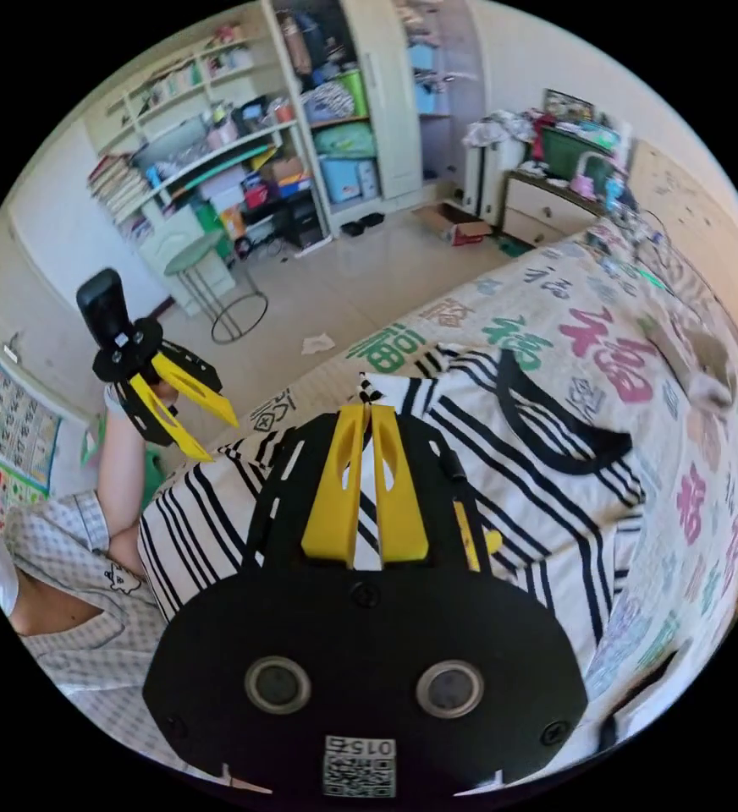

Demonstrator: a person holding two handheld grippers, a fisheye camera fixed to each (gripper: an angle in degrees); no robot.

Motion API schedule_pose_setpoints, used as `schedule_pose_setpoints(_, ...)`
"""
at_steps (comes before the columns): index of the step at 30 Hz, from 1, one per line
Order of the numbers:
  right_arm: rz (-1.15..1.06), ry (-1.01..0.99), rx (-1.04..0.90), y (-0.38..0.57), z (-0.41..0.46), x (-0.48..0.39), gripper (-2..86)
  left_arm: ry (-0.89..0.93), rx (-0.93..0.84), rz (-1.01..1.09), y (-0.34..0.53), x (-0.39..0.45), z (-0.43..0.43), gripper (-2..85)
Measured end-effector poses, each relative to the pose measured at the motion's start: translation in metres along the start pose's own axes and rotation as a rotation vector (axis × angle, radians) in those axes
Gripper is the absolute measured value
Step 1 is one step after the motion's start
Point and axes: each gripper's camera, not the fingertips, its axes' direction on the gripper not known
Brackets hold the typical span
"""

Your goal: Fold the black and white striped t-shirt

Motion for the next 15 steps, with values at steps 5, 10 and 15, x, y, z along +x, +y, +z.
schedule_pose_setpoints(5, 0.217, -0.035, -0.055, 0.067, -0.015, 0.070, 0.2, -0.020, -0.160, 0.065, -0.028, 0.018, 0.056, 9.2)
schedule_pose_setpoints(10, 0.217, -0.037, -0.084, 0.092, -0.028, 0.085, 0.3, -0.069, -0.306, 0.059, -0.034, 0.016, 0.099, 9.1)
schedule_pose_setpoints(15, 0.230, -0.109, -0.109, 0.110, -0.048, 0.102, 0.1, -0.022, -0.270, 0.063, -0.028, 0.010, 0.095, 8.7)
